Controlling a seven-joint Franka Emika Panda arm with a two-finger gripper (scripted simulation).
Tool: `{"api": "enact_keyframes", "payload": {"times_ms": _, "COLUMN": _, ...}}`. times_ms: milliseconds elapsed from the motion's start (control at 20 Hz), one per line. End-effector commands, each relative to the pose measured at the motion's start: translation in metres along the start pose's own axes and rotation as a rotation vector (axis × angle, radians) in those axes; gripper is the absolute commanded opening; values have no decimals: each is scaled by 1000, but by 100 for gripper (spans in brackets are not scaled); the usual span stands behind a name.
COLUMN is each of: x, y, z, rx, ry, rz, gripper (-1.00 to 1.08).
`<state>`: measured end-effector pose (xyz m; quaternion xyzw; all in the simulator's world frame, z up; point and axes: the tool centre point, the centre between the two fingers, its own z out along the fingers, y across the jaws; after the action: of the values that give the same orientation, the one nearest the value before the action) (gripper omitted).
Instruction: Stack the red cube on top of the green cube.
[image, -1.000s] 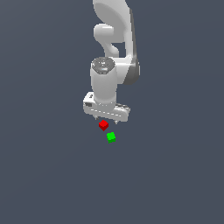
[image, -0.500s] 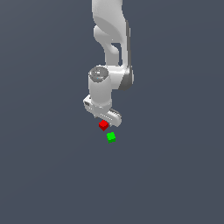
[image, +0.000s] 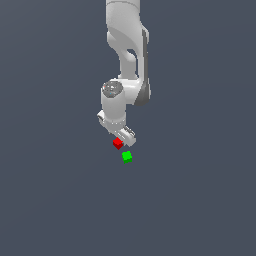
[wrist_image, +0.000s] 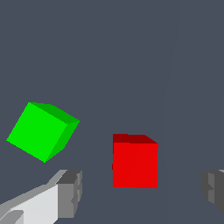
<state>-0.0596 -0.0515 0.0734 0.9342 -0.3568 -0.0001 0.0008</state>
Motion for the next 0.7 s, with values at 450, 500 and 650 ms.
{"api": "enact_keyframes", "payload": {"times_ms": 450, "x": -2, "y": 1, "z": 15, "rx": 1, "ry": 0, "rz": 17, "gripper": 100}}
{"api": "enact_keyframes", "payload": {"times_ms": 500, "x": -2, "y": 1, "z": 19, "rx": 1, "ry": 0, "rz": 17, "gripper": 100}}
{"api": "enact_keyframes", "payload": {"times_ms": 650, "x": -2, "y": 2, "z": 35, "rx": 1, "ry": 0, "rz": 19, "gripper": 100}}
